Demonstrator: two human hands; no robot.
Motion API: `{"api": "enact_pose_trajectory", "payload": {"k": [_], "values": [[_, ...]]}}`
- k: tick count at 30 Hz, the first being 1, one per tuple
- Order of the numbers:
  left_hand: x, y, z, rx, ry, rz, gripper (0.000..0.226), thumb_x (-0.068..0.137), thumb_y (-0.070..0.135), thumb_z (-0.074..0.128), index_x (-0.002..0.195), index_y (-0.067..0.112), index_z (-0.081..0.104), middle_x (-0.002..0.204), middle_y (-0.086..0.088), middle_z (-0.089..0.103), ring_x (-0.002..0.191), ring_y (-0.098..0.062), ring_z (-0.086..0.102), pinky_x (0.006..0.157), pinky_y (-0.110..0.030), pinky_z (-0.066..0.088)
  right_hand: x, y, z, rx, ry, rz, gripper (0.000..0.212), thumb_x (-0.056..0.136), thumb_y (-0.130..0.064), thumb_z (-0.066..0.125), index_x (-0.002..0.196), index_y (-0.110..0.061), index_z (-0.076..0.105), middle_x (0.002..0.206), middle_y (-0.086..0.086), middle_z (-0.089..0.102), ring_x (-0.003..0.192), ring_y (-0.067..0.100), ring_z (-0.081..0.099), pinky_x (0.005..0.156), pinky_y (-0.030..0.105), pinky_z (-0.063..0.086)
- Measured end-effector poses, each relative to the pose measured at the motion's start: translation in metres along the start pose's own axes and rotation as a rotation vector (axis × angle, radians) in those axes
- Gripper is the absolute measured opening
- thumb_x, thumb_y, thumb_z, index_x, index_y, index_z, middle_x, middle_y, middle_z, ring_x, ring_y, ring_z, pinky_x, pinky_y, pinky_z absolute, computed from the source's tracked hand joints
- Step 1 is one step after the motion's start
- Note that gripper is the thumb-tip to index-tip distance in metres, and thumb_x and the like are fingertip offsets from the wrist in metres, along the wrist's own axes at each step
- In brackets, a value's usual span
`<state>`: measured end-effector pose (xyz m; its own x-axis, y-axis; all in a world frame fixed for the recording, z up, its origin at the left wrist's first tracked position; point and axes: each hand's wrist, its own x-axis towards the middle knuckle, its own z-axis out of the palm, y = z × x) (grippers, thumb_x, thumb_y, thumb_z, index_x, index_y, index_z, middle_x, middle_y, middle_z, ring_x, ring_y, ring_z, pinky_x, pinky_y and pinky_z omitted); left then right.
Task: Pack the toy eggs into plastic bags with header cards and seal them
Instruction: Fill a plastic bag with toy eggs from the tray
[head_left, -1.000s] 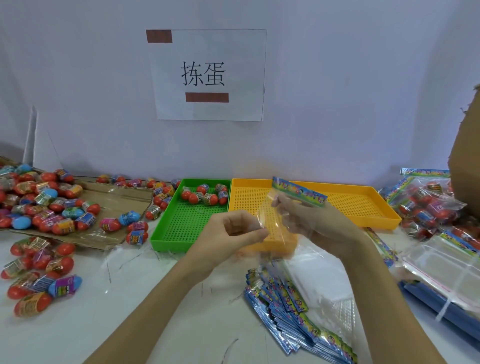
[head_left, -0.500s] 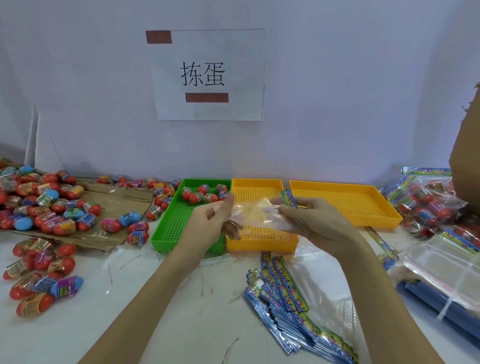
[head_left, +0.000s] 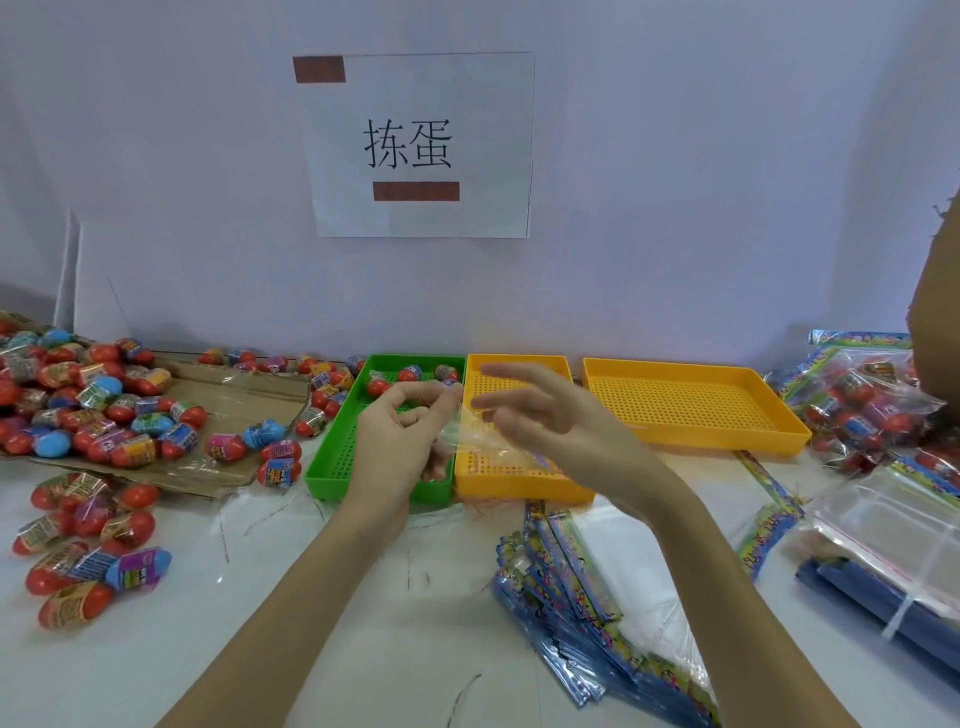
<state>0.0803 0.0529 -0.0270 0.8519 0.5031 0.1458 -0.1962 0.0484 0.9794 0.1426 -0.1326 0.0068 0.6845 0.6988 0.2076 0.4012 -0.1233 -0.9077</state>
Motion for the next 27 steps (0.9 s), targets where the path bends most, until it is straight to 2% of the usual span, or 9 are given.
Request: {"api": "enact_pose_trajectory", "payload": {"k": [2, 5, 10, 14, 17, 20, 23, 25, 27], "values": [[0.0, -0.001, 0.0, -0.031, 0.041, 0.004, 0.031, 0.093, 0.033, 0.076, 0.111, 0.008, 0.069, 0.064, -0.002, 0.067, 0.047, -0.012, 0.056, 0.043, -0.022, 0.046, 0.001, 0.002, 0.014, -0.081, -0.107, 0.016, 0.063, 0.088, -0.04, 0.08, 0.144, -0.041, 0.051, 0.128, -0.017, 0.067, 0.122, -0.006, 0.06, 0.095, 0.017, 0.054], [-0.001, 0.006, 0.0, -0.134, -0.068, -0.052, 0.047, 0.097, 0.049, 0.062, 0.111, 0.005, 0.071, 0.075, -0.009, 0.073, 0.063, -0.02, 0.067, 0.056, -0.025, 0.056, 0.005, 0.006, 0.028, -0.2, 0.093, -0.041, 0.044, 0.098, -0.016, 0.07, 0.14, -0.023, 0.058, 0.121, -0.006, 0.072, 0.109, 0.001, 0.069, 0.092, 0.026, 0.059], [0.001, 0.009, 0.002, -0.025, -0.009, 0.007, 0.068, 0.077, 0.076, 0.057, 0.108, 0.017, 0.073, 0.066, 0.005, 0.057, 0.057, -0.012, 0.051, 0.056, -0.021, 0.045, 0.008, 0.009, 0.024, 0.113, 0.292, -0.007, 0.023, 0.105, -0.003, 0.055, 0.124, -0.008, 0.065, 0.105, 0.006, 0.079, 0.093, 0.017, 0.077, 0.08, 0.031, 0.063], [0.0, 0.005, 0.001, 0.125, -0.149, 0.031, 0.051, 0.072, 0.055, 0.081, 0.113, 0.026, 0.072, 0.096, 0.006, 0.075, 0.086, -0.008, 0.071, 0.069, -0.014, 0.054, 0.007, 0.009, 0.024, 0.403, 0.284, 0.043, 0.019, 0.101, -0.009, 0.063, 0.119, -0.009, 0.07, 0.104, 0.006, 0.08, 0.093, 0.024, 0.078, 0.079, 0.031, 0.063], [-0.003, 0.005, 0.003, 0.063, -0.158, 0.084, 0.031, 0.075, 0.032, 0.087, 0.098, 0.014, 0.077, 0.084, -0.003, 0.078, 0.076, -0.013, 0.073, 0.068, -0.021, 0.057, 0.008, 0.008, 0.023, 0.514, 0.289, 0.075, 0.023, 0.099, -0.014, 0.068, 0.119, -0.004, 0.069, 0.101, 0.011, 0.08, 0.092, 0.027, 0.078, 0.079, 0.031, 0.063], [0.0, 0.002, -0.001, 0.179, -0.103, 0.205, 0.013, 0.082, 0.019, 0.086, 0.091, 0.014, 0.079, 0.076, -0.003, 0.077, 0.063, -0.017, 0.072, 0.062, -0.025, 0.06, 0.009, 0.008, 0.023, 0.298, 0.458, 0.068, 0.043, 0.094, -0.025, 0.075, 0.131, -0.011, 0.06, 0.1, 0.004, 0.079, 0.089, 0.018, 0.078, 0.078, 0.028, 0.064], [0.002, 0.0, -0.005, 0.42, -0.12, 0.345, 0.006, 0.087, 0.015, 0.082, 0.092, 0.018, 0.081, 0.076, 0.005, 0.077, 0.061, -0.01, 0.071, 0.06, -0.02, 0.057, 0.009, 0.009, 0.021, -0.216, 0.733, -0.224, 0.049, 0.091, -0.027, 0.079, 0.132, -0.017, 0.056, 0.117, -0.004, 0.067, 0.103, 0.008, 0.066, 0.086, 0.018, 0.056], [0.001, -0.001, -0.005, 0.454, -0.134, 0.372, 0.005, 0.088, 0.016, 0.082, 0.093, 0.018, 0.081, 0.076, 0.005, 0.077, 0.061, -0.01, 0.071, 0.061, -0.022, 0.058, 0.009, 0.007, 0.02, -0.375, 0.684, -0.438, 0.035, 0.092, -0.024, 0.078, 0.122, -0.014, 0.064, 0.115, -0.003, 0.066, 0.106, 0.009, 0.063, 0.089, 0.017, 0.052], [-0.001, -0.002, -0.004, 0.472, -0.146, 0.419, 0.006, 0.089, 0.019, 0.081, 0.095, 0.018, 0.08, 0.075, 0.003, 0.075, 0.06, -0.012, 0.071, 0.062, -0.027, 0.06, 0.009, 0.006, 0.023, -0.438, 0.56, -0.465, 0.028, 0.093, -0.027, 0.078, 0.116, -0.014, 0.069, 0.108, -0.005, 0.069, 0.101, 0.008, 0.063, 0.088, 0.016, 0.05]]}}
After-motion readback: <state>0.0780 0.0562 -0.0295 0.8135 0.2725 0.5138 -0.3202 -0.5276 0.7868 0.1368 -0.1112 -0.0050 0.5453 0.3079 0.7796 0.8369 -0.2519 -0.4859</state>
